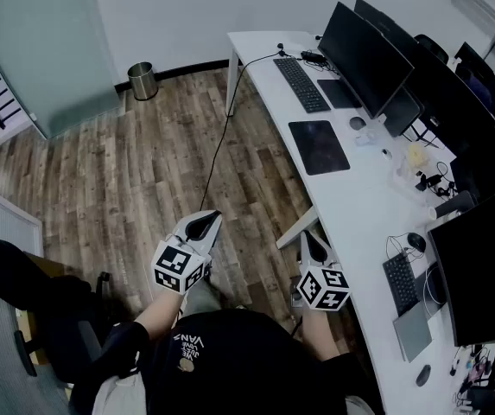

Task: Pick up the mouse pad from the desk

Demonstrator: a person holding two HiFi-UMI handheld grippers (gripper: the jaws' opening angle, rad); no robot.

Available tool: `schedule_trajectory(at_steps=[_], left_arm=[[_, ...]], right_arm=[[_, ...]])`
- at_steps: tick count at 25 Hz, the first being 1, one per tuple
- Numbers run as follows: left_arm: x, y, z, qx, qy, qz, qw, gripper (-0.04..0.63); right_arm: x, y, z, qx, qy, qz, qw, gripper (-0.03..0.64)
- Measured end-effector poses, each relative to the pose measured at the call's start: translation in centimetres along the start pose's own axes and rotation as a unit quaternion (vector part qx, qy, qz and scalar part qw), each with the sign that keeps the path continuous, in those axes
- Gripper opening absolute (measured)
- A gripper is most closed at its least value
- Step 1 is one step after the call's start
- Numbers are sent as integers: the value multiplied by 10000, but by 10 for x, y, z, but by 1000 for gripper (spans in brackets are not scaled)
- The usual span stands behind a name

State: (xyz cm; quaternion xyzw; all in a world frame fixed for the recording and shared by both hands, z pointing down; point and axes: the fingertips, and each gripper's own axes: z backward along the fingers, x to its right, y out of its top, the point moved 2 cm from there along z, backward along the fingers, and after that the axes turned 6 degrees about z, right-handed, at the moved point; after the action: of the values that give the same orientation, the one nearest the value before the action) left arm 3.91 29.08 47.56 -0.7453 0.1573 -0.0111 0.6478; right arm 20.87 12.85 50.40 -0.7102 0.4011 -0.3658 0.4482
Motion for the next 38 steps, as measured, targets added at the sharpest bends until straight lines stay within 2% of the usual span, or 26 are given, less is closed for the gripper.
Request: schedule_trajectory(at_steps=[9, 11, 14, 15, 17, 18, 21, 29, 38], left_arm=[[7, 4, -7, -33, -18, -48, 10000, 2], [6, 6, -11, -10, -135, -10, 9999, 2], [7, 12, -20, 125, -520, 138, 9985, 3], [6, 14, -25, 171, -618, 229, 9977, 44], [0, 17, -35, 183, -665, 422, 9967, 255], [-4, 17, -41, 136, -673, 478, 9965, 281], [-16, 18, -59, -13, -768, 520, 9957, 293], [-76, 38, -114, -249, -1123, 590, 9916, 301], [-162, 59, -156, -496, -1542, 452, 9858, 301]], right_arm=[[5, 4, -1, 34, 28, -40, 10000, 5], [3, 6, -5, 92, 112, -144, 9998, 5], [3, 14, -14, 393, 193, -440, 9981, 5], [5, 17, -18, 456, 148, -510, 9975, 5], [9, 22, -26, 468, 3, -585, 9972, 159], [11, 23, -30, 446, -78, -612, 9971, 204], [22, 27, -42, 406, -333, -722, 9960, 226], [34, 51, -93, 409, -973, -909, 9902, 227], [19, 69, -155, 545, -1638, -1191, 9778, 227]])
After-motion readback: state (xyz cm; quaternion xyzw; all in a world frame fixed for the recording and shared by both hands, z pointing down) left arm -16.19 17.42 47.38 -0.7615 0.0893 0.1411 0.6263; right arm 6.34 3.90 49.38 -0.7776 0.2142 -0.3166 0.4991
